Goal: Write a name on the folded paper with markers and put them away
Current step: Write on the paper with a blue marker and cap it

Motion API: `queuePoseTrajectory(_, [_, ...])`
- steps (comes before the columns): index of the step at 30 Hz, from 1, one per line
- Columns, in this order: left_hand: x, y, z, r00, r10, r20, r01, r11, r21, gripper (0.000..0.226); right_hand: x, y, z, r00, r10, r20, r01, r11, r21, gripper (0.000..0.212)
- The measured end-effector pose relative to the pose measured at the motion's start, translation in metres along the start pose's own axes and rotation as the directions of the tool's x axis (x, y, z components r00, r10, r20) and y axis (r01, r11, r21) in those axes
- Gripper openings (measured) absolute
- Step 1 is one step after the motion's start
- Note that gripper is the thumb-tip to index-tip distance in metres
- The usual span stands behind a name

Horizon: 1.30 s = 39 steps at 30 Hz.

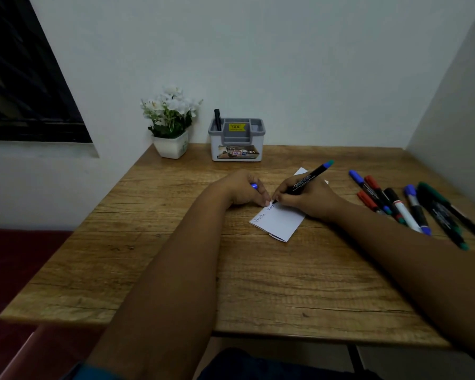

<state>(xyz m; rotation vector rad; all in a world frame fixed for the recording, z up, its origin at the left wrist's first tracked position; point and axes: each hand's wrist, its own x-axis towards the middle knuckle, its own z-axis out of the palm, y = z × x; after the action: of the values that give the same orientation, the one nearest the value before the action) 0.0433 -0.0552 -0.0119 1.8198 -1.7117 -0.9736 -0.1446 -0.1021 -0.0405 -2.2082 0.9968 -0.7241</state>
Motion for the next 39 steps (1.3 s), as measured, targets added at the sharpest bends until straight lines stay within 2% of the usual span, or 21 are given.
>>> queuePoseTrajectory(9, [0.001,0.001,0.0,1.0,-0.002,-0.007,0.002,1.0,0.003,0.017,0.0,-0.002,0.0,1.0,0.011,0.006,-0.011,0.999,-0.033,0.006])
queuePoseTrajectory(14, [0.001,0.001,0.0,1.0,-0.008,-0.001,0.008,1.0,-0.001,0.019,0.0,0.001,-0.001,0.997,0.037,-0.066,-0.034,0.998,0.046,0.007])
queuePoseTrajectory(27, [0.002,0.001,-0.001,1.0,-0.01,0.011,0.01,1.0,0.001,0.018,0.0,-0.003,0.0,0.997,0.069,-0.028,-0.07,0.997,-0.021,0.006])
queuePoseTrajectory(28, [0.001,0.002,-0.001,1.0,-0.01,0.011,0.01,1.0,0.0,0.018,0.0,-0.003,0.0,0.995,0.087,-0.053,-0.086,0.996,0.014,0.008])
queuePoseTrajectory(30, [-0.002,0.002,-0.001,1.0,0.0,0.012,0.0,1.0,0.002,0.018,0.001,-0.005,-0.002,0.975,0.166,-0.146,-0.124,0.958,0.26,0.008])
queuePoseTrajectory(31, [-0.003,0.002,-0.002,1.0,0.017,0.006,-0.017,1.0,0.003,0.02,0.0,-0.009,-0.005,0.959,0.216,-0.181,-0.122,0.897,0.424,0.005])
queuePoseTrajectory(33, [-0.004,0.0,-0.002,0.997,0.066,-0.031,-0.067,0.998,-0.016,0.023,0.0,-0.013,-0.011,0.935,0.293,-0.2,-0.096,0.752,0.652,0.014])
queuePoseTrajectory(36, [-0.005,0.002,-0.001,0.982,0.147,-0.115,-0.149,0.989,-0.012,0.022,0.001,-0.019,-0.016,0.926,0.341,-0.16,-0.119,0.668,0.734,0.019])
queuePoseTrajectory(39, [-0.003,0.005,0.0,0.959,0.216,-0.184,-0.211,0.976,0.048,0.024,-0.001,-0.023,-0.016,0.951,0.308,-0.025,-0.151,0.533,0.832,0.029])
